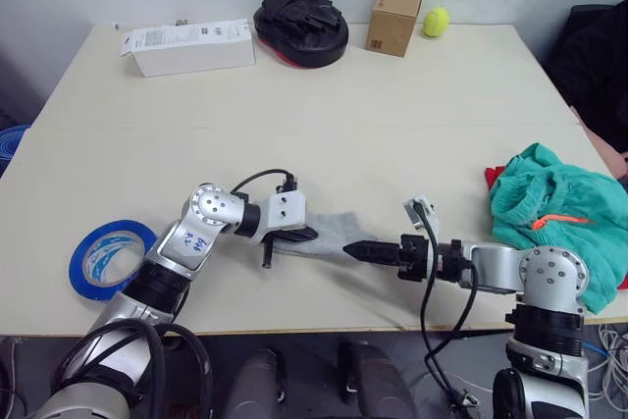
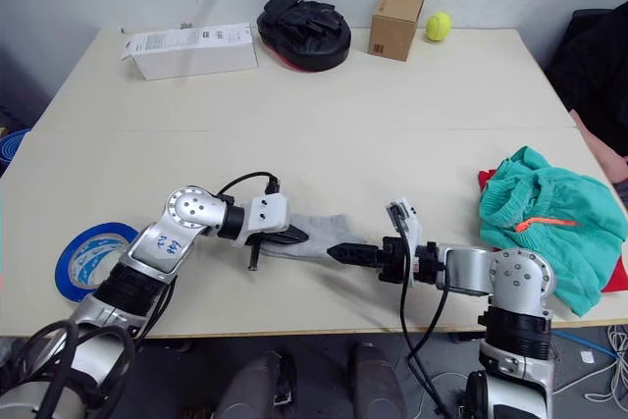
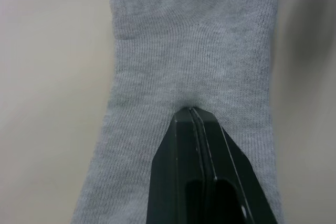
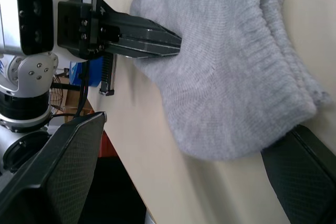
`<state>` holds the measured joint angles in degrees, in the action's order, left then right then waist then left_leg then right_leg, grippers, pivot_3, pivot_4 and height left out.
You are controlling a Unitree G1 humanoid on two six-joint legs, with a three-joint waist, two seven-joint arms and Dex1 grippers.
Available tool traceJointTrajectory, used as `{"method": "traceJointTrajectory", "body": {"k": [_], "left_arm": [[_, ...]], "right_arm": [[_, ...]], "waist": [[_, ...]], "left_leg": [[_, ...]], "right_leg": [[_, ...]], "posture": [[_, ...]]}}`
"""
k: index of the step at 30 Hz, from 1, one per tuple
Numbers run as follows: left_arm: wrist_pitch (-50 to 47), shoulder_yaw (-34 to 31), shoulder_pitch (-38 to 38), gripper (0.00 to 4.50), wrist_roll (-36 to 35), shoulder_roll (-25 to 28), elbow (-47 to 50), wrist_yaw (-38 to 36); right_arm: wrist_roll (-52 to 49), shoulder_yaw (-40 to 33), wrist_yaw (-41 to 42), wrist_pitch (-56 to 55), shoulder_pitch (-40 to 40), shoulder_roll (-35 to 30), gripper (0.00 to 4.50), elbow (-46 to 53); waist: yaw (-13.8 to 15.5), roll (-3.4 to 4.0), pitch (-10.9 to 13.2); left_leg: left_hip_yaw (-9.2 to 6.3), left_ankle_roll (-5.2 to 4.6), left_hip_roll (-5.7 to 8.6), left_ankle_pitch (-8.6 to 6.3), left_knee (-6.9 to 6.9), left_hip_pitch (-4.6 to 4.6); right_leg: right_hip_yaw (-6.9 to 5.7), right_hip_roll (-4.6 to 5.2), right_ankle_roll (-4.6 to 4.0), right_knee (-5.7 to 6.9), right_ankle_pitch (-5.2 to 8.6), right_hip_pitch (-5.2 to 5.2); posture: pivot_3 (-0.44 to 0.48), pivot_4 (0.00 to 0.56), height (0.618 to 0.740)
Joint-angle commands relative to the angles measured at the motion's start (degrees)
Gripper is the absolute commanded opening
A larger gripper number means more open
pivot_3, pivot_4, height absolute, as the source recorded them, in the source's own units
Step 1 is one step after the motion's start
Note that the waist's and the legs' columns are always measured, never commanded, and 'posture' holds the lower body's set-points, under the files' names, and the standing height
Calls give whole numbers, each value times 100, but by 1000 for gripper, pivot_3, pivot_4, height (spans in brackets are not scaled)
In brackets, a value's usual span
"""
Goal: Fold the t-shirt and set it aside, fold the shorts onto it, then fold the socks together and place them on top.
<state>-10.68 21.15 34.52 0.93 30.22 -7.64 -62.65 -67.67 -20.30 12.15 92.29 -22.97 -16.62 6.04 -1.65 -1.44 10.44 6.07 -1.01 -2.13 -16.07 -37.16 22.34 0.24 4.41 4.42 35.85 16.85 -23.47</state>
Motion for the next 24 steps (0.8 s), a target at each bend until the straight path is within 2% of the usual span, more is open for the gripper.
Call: {"method": "traceJointTrajectory", "body": {"k": [1,2,5,16,17,24], "left_arm": [[18,151,-59,0,178,38,-165,-49],[23,147,-56,0,181,40,-176,-50],[17,124,-40,0,183,42,-190,-43],[-39,40,-31,0,147,17,-213,-2],[-51,34,-24,0,140,6,-217,3],[-237,-16,77,0,51,-194,-180,86]], "right_arm": [[119,-192,-431,20,-108,204,4477,-180],[133,-215,-476,20,-128,238,4477,-191],[148,-240,-554,20,-139,274,3904,-167],[270,-137,-402,-82,-122,173,175,104],[289,-105,-354,-104,-119,144,31,138],[425,181,64,-352,-187,-242,31,366]], "waist": [[-8,1,-1],[-6,1,-1],[-6,2,-1],[-7,3,0],[-6,3,0],[3,5,1]], "left_leg": [[1,-1,0,0,0,0],[0,-1,0,1,1,0],[0,0,0,3,5,0],[-2,1,0,2,19,12],[-2,0,0,3,18,12],[-2,0,1,3,21,24]], "right_leg": [[0,1,1,0,0,0],[0,1,1,0,-1,0],[-5,5,1,0,-1,-1],[-10,6,2,-19,-1,-8],[-10,6,2,-19,-1,-7],[-14,10,1,-29,-1,-13]], "posture": [[0,150,740],[0,150,740],[0,150,740],[0,150,740],[0,150,740],[0,150,740]]}}
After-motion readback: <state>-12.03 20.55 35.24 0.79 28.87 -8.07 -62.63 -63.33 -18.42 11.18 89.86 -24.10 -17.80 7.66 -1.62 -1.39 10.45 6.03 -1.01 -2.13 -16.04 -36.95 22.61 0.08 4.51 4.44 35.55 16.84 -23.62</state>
